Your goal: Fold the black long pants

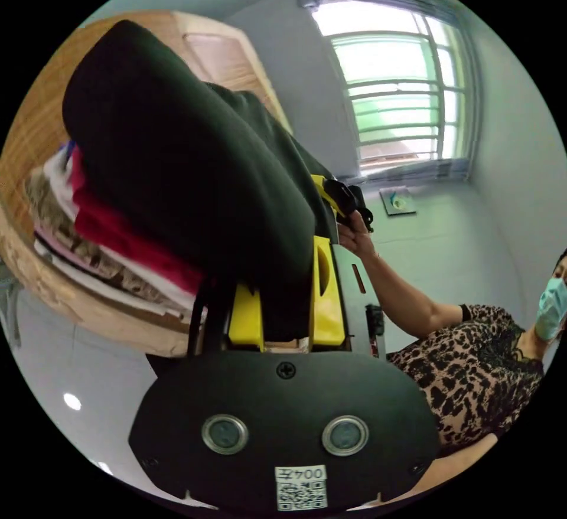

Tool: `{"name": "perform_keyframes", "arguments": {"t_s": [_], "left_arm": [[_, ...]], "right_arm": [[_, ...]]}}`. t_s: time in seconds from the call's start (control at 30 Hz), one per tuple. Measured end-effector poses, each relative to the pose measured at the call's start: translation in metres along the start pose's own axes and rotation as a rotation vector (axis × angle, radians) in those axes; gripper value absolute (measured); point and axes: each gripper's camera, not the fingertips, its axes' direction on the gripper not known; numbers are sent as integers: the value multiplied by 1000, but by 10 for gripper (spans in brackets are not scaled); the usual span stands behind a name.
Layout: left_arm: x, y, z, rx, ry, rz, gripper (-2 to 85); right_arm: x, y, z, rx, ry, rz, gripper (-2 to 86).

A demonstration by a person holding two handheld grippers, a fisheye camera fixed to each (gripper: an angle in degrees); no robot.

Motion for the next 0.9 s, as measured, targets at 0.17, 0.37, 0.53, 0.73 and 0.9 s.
{"name": "perform_keyframes", "arguments": {"t_s": [0.17,0.37,0.53,0.73,0.9], "left_arm": [[0,-13,6,-46,9,-19,137],[27,-22,29,-50,-56,38,139],[5,10,65,-14,12,-105,143],[42,47,54,107,0,-126,118],[139,97,29,288,-233,49,86]], "right_arm": [[1,10,0,9,-23,28,113],[-40,-6,-4,12,117,-73,116],[-29,-15,8,-25,169,24,132],[-97,-10,-37,-5,303,-86,123],[-159,26,-60,-92,536,-172,111]]}}
